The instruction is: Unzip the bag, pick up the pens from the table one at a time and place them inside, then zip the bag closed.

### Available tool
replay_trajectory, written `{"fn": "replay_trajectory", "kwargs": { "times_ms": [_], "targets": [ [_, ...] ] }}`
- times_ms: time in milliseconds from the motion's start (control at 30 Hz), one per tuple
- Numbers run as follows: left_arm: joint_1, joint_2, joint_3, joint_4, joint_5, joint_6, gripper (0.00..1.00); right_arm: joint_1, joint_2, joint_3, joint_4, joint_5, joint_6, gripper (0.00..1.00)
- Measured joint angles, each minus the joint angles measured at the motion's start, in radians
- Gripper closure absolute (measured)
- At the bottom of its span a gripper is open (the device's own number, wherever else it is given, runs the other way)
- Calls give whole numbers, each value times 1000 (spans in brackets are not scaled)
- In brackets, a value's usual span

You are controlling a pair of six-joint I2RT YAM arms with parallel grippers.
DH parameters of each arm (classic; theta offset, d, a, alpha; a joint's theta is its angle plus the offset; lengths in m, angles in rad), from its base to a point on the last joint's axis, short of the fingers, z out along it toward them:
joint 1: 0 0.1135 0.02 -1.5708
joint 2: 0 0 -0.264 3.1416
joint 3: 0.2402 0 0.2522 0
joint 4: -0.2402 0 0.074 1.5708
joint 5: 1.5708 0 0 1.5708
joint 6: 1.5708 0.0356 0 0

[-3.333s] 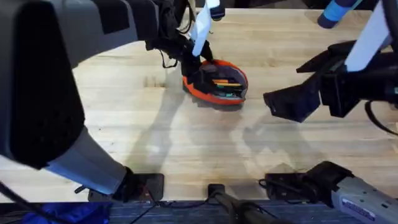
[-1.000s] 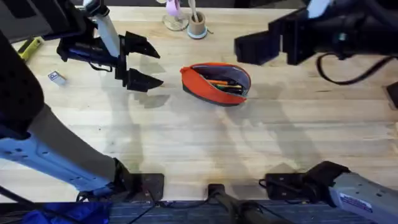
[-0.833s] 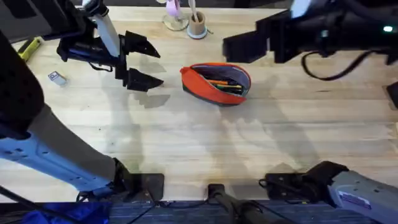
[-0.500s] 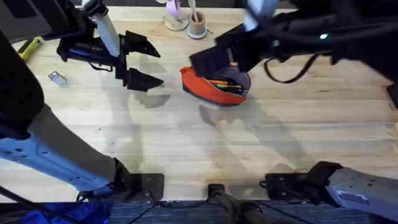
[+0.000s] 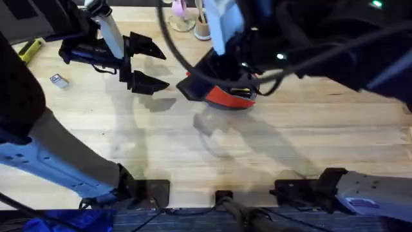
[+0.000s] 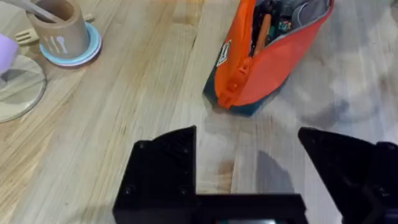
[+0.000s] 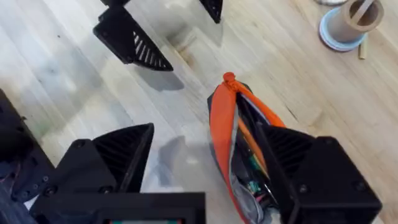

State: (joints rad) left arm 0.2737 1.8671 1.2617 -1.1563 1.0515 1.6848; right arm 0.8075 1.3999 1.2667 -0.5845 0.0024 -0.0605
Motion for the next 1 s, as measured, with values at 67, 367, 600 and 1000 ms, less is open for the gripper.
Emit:
{"fn": "replay_trajectory", "kwargs": {
  "times_ms": [67,367,600,1000],
  "targets": [
    [0,0,0,0,0,0,8,3,40,43,-26,6,-1,5],
    [0,0,0,-22,0,0,7,4,215,259,-208,70,-15,5],
    [0,0,0,-22,0,0,7,4,262,298,-214,88,-43,5],
    [0,0,0,-22,0,0,7,4,262,301,-208,87,-53,4]
  ]
}}
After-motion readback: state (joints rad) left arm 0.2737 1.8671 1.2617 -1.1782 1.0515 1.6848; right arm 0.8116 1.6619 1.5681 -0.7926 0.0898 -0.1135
